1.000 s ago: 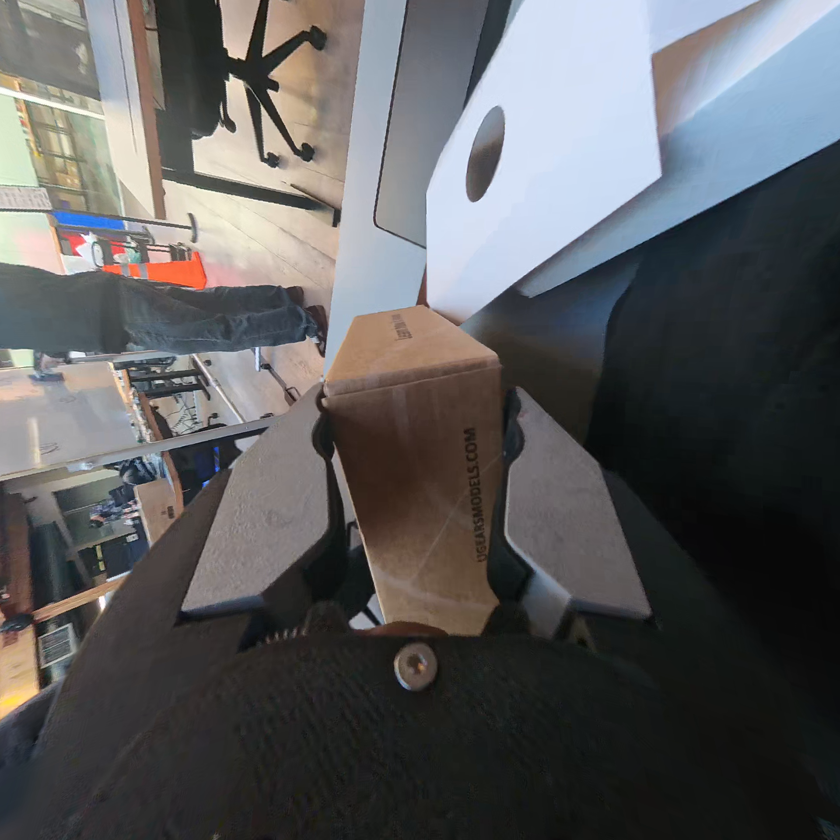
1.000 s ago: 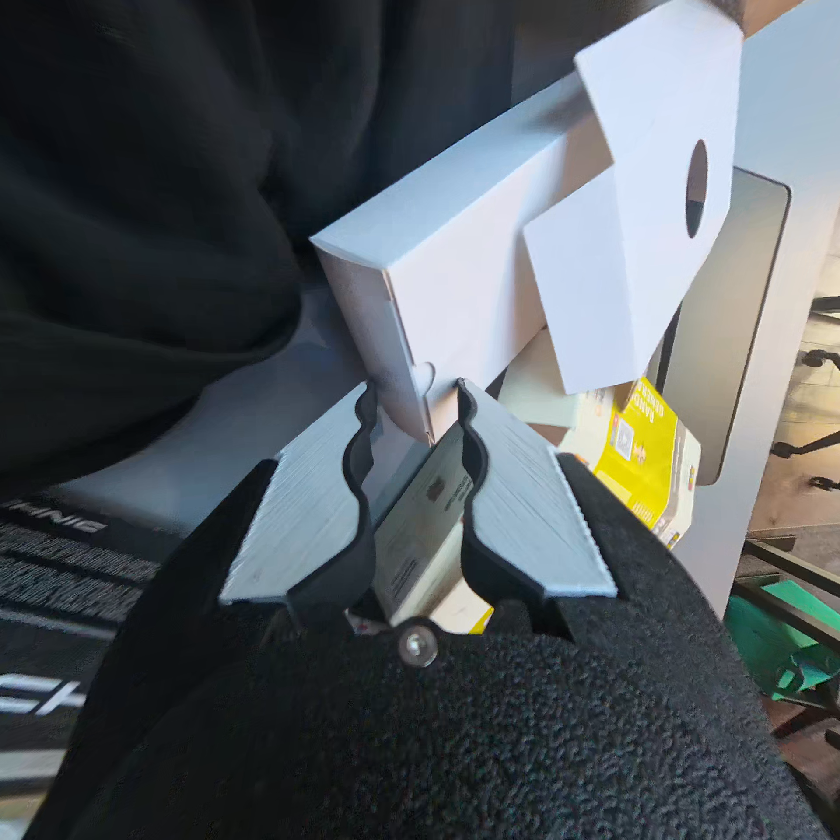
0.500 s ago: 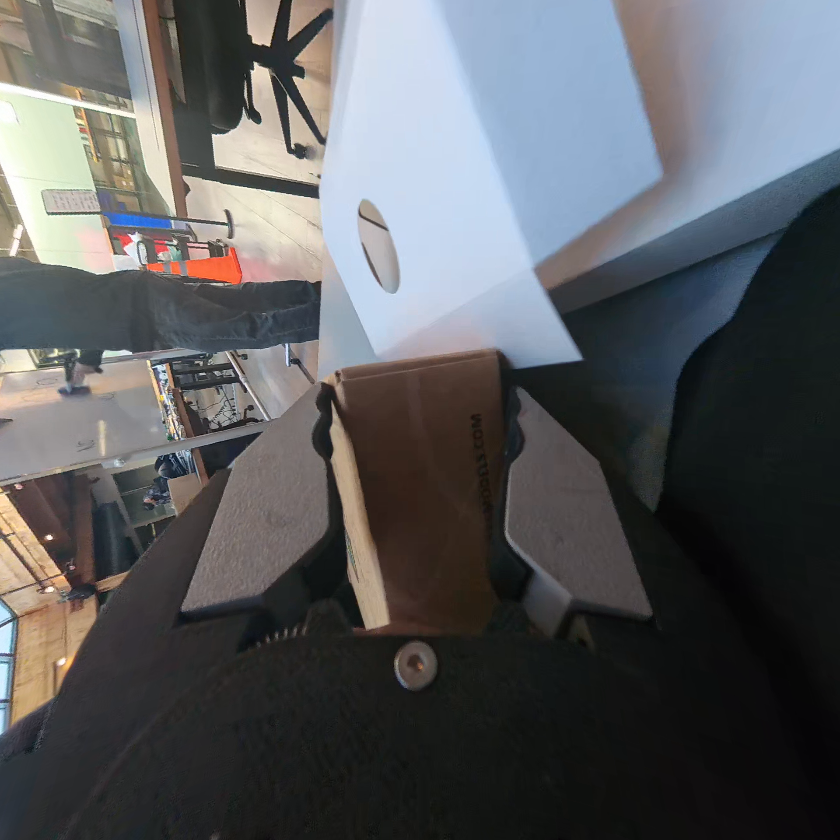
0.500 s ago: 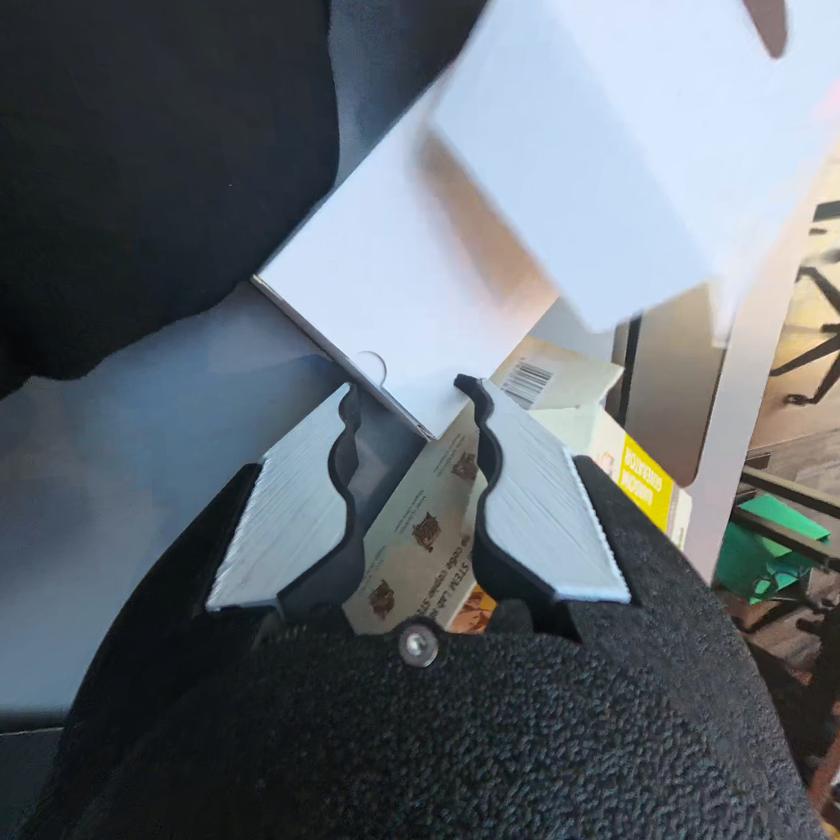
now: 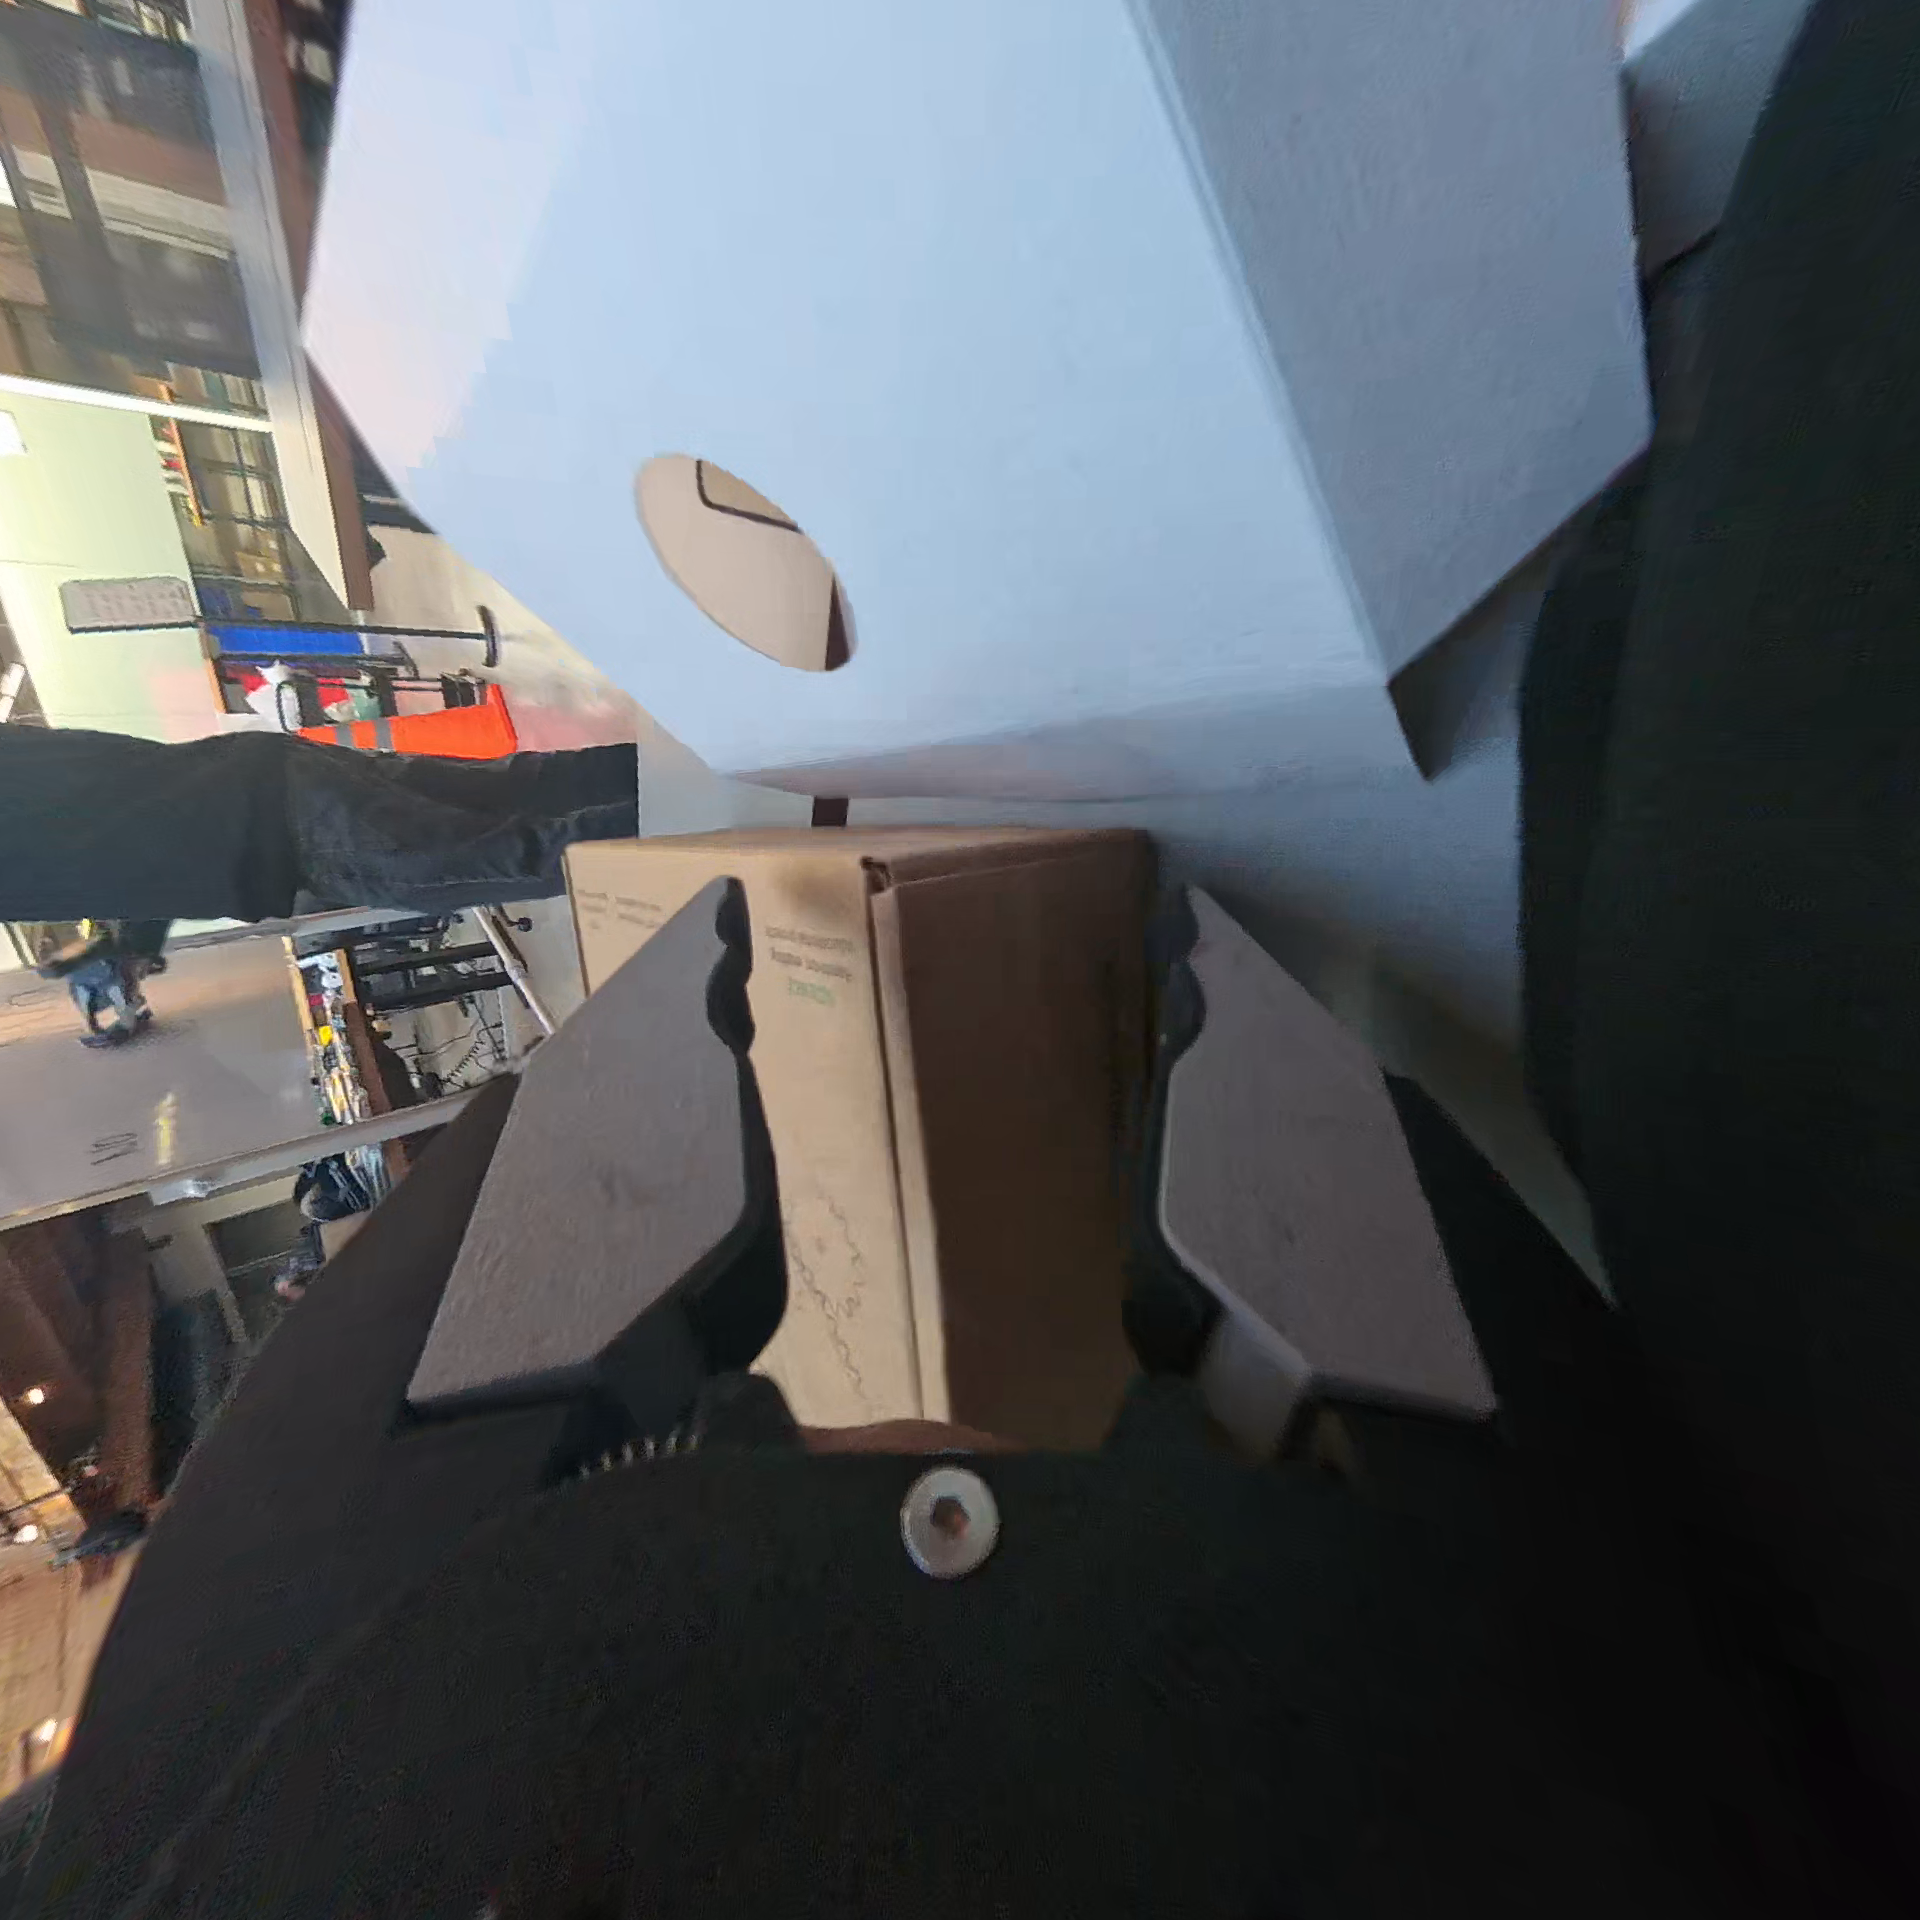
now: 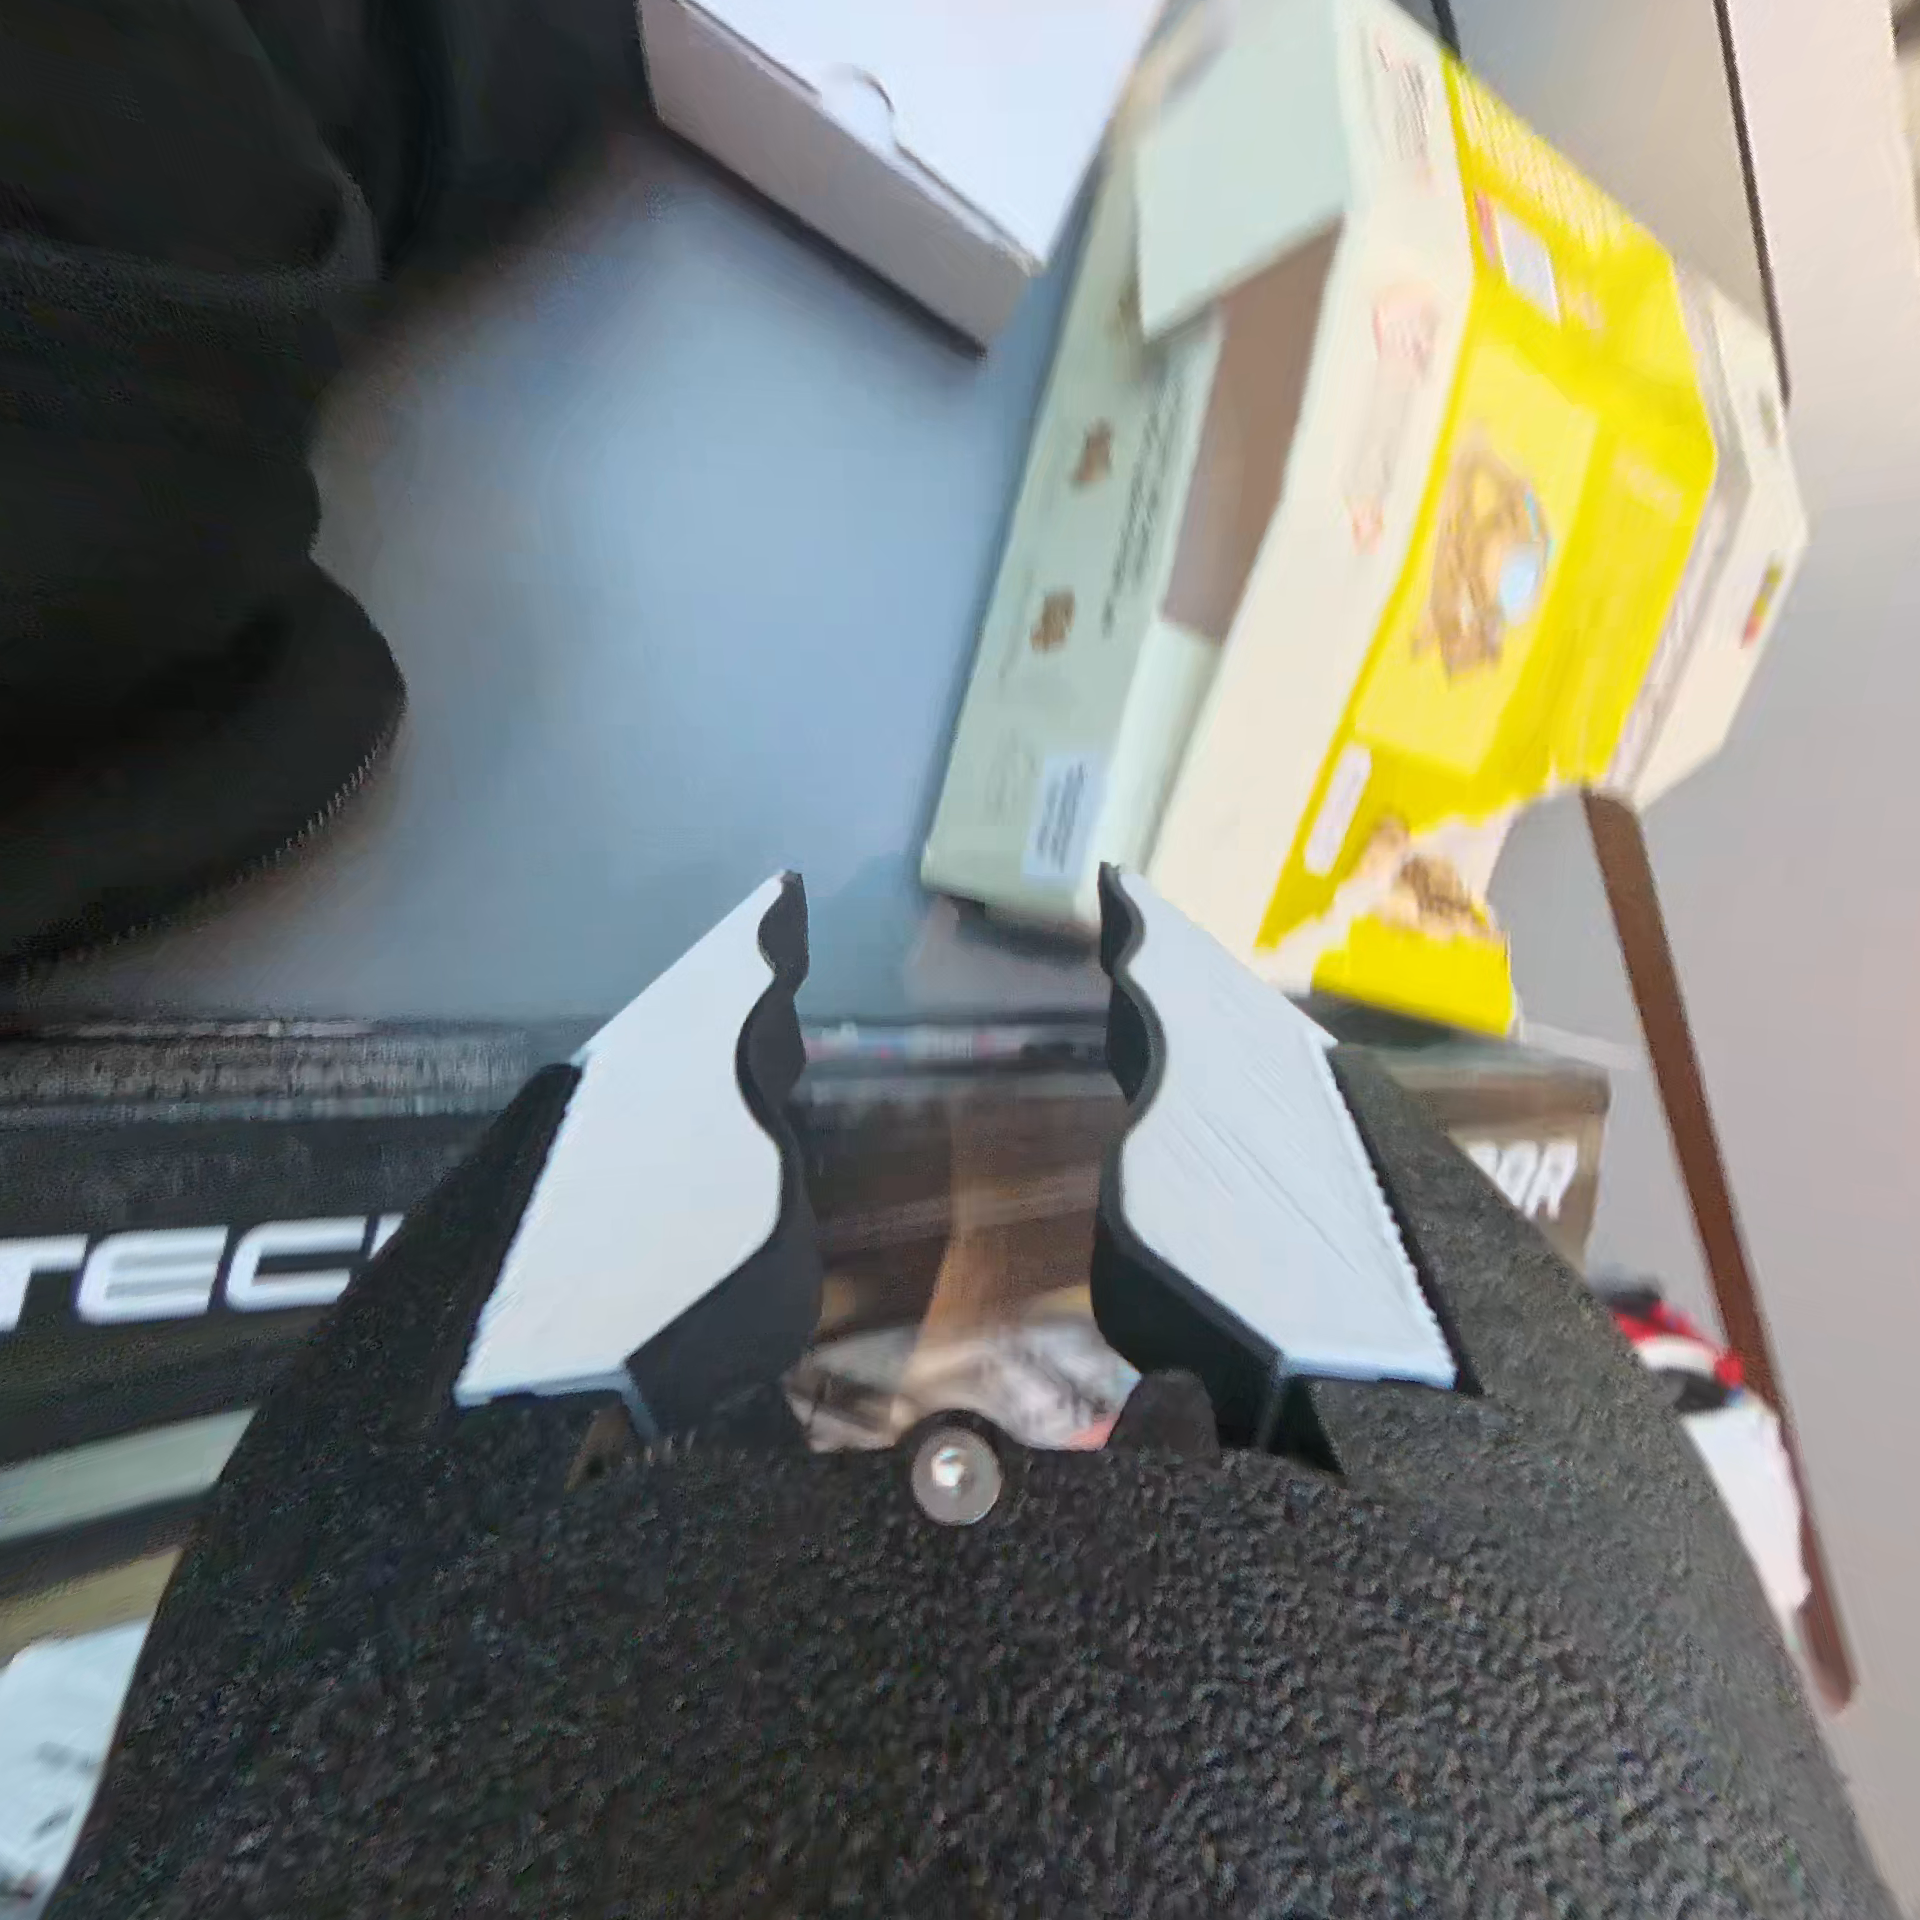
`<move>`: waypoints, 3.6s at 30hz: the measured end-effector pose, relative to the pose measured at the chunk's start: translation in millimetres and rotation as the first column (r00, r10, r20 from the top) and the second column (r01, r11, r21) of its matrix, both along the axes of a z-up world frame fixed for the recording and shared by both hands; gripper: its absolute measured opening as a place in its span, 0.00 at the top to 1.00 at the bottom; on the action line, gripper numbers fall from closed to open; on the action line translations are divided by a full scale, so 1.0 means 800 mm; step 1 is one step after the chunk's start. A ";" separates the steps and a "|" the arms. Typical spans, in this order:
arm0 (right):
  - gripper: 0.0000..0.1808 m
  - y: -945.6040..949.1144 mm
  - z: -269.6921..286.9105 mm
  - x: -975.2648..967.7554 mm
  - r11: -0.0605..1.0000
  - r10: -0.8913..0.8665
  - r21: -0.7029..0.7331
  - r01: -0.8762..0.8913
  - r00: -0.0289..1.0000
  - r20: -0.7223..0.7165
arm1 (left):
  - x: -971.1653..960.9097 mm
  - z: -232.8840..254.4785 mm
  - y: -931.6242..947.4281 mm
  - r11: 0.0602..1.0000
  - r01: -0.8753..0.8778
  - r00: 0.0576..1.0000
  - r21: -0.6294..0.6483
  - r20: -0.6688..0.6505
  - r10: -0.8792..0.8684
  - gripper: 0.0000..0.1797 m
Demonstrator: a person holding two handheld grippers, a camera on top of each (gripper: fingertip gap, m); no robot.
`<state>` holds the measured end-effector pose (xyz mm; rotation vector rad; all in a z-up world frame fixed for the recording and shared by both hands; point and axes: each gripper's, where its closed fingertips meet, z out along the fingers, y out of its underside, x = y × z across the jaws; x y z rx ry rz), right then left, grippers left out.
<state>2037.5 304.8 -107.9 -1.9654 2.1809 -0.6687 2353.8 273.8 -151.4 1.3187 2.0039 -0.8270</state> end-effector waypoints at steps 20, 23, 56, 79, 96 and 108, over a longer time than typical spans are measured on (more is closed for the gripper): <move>0.56 0.033 0.199 -0.049 0.808 -0.559 0.062 0.585 0.730 0.392 | -0.194 0.215 0.148 0.959 -0.281 0.732 -0.048 -0.657 0.181 0.44; 0.56 0.122 0.213 -0.092 0.743 -0.626 0.063 0.666 0.659 0.417 | -0.274 0.227 0.219 0.985 -0.162 0.700 -0.062 -0.711 0.070 0.44; 0.58 1.255 0.130 -0.776 -0.600 -0.675 0.184 0.779 -0.616 0.407 | -1.147 0.189 1.257 -0.247 0.968 -0.197 -0.050 -0.761 -0.619 0.52; 0.49 1.653 0.222 -1.288 -0.960 -0.173 0.100 0.263 -0.830 0.530 | -1.710 0.204 1.581 -0.671 0.741 -0.367 -0.011 -0.844 -0.391 0.50; 0.47 1.480 0.149 -2.051 -0.605 -0.508 0.216 0.766 -0.581 0.636 | -2.346 0.165 1.414 -0.312 0.936 -0.013 0.165 -0.867 -0.498 0.53; 0.42 1.270 0.215 -2.494 -0.298 -0.668 0.113 0.948 -0.291 0.685 | -2.758 0.194 1.266 0.101 0.985 0.169 0.137 -0.868 -0.467 0.59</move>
